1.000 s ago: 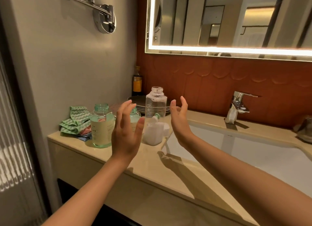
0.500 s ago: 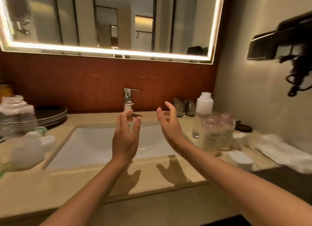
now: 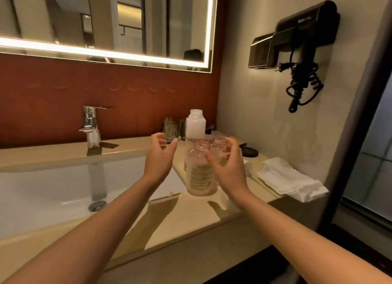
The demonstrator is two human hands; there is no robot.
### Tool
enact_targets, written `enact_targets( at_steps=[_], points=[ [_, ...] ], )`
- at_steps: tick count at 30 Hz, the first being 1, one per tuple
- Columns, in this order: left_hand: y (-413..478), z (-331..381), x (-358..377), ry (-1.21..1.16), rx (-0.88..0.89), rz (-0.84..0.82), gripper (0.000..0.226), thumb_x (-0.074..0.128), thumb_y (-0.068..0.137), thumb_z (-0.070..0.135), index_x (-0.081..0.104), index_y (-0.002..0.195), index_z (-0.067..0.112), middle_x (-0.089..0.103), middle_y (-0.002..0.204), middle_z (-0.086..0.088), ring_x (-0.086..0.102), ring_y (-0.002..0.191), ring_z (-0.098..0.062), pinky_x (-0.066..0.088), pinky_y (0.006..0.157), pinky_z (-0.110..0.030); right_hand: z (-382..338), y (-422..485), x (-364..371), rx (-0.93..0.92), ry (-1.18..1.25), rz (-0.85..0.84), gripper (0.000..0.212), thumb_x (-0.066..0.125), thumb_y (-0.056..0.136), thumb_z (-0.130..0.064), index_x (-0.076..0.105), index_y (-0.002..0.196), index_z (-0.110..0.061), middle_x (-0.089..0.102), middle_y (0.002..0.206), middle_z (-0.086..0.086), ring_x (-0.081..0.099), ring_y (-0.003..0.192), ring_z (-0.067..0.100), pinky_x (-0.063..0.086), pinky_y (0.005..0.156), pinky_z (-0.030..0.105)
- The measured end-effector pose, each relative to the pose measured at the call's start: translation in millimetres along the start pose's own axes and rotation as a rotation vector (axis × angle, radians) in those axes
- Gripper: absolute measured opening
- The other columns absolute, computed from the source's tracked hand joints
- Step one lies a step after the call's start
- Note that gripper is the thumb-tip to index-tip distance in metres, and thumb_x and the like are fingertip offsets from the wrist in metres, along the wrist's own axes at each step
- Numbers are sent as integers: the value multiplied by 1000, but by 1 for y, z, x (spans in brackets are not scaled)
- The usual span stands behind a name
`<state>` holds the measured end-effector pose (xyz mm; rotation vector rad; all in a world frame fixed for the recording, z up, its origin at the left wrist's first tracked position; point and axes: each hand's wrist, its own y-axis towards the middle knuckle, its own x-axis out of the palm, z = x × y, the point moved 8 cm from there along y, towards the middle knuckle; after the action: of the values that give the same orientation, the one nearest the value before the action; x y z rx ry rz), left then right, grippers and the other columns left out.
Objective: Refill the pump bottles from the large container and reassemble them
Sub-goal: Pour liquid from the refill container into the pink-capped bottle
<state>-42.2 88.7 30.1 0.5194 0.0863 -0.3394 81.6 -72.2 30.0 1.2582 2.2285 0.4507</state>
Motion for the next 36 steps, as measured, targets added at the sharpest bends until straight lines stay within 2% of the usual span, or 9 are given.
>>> enact_targets(
  at_steps=[5, 8, 10, 13, 18, 21, 29, 34, 36],
  points=[
    [41, -10, 47, -70, -123, -302, 75, 67, 82, 37, 24, 142, 21, 41, 135, -5, 42, 114, -16, 38, 88, -30, 8, 13, 23, -5, -180, 21, 89, 61, 68, -69, 26, 140, -29, 29, 144, -2, 32, 130, 18, 39, 101, 44],
    [57, -12, 70, -109, -156, -429, 87, 71, 78, 31, 18, 146, 21, 38, 141, -8, 42, 121, -20, 35, 94, -32, 16, 16, 33, 8, -252, 30, 83, 58, 69, -71, 33, 137, -30, 31, 138, -1, 32, 125, 18, 39, 98, 38],
    [65, -11, 82, -147, -161, -491, 88, 72, 78, 24, 16, 146, 21, 43, 136, -9, 50, 110, -15, 39, 90, -30, 19, 19, 35, -1, -233, 49, 73, 61, 70, -68, 42, 129, -30, 36, 128, -2, 36, 116, 15, 40, 91, 31],
    [74, -12, 93, -185, -154, -544, 89, 75, 75, 16, 18, 144, 22, 49, 125, -7, 55, 103, -13, 46, 77, -24, 23, 23, 36, -10, -234, 60, 67, 61, 71, -66, 46, 125, -29, 38, 124, -3, 36, 112, 12, 42, 91, 32],
    [77, -23, 101, -136, -155, -510, 77, 74, 75, 11, 29, 137, 12, 51, 120, -7, 56, 94, -9, 47, 67, -18, 30, 27, 38, 13, -238, 50, 68, 59, 71, -69, 43, 123, -29, 44, 125, -4, 43, 114, 15, 48, 92, 40],
    [79, -29, 94, -149, -143, -430, 67, 77, 72, 13, 39, 127, 11, 55, 118, -8, 58, 102, -16, 50, 74, -22, 32, 25, 40, 28, -205, 31, 65, 57, 70, -71, 39, 118, -32, 51, 120, -6, 49, 108, 17, 50, 87, 43],
    [66, -12, 16, -201, -72, -241, 67, 80, 68, 12, 42, 122, 17, 55, 111, -1, 57, 95, -12, 47, 68, -19, 25, 18, 44, 62, -37, -87, 58, 67, 76, -53, 35, 118, -28, 55, 110, -9, 56, 96, 15, 51, 75, 34],
    [42, -3, -36, -86, -21, -291, 66, 80, 67, 13, 40, 119, 24, 53, 107, 5, 55, 94, -8, 43, 68, -17, 18, 4, 46, 51, 113, -82, 56, 69, 79, -41, 36, 120, -23, 53, 111, -6, 54, 95, 13, 40, 71, 26],
    [34, -3, -56, 35, 12, -305, 67, 81, 66, 15, 41, 119, 25, 51, 108, 5, 54, 95, -9, 46, 70, -19, 13, -3, 50, 53, 157, -84, 57, 70, 79, -38, 35, 121, -23, 50, 110, -6, 51, 90, 4, 38, 69, 22]
  ],
)
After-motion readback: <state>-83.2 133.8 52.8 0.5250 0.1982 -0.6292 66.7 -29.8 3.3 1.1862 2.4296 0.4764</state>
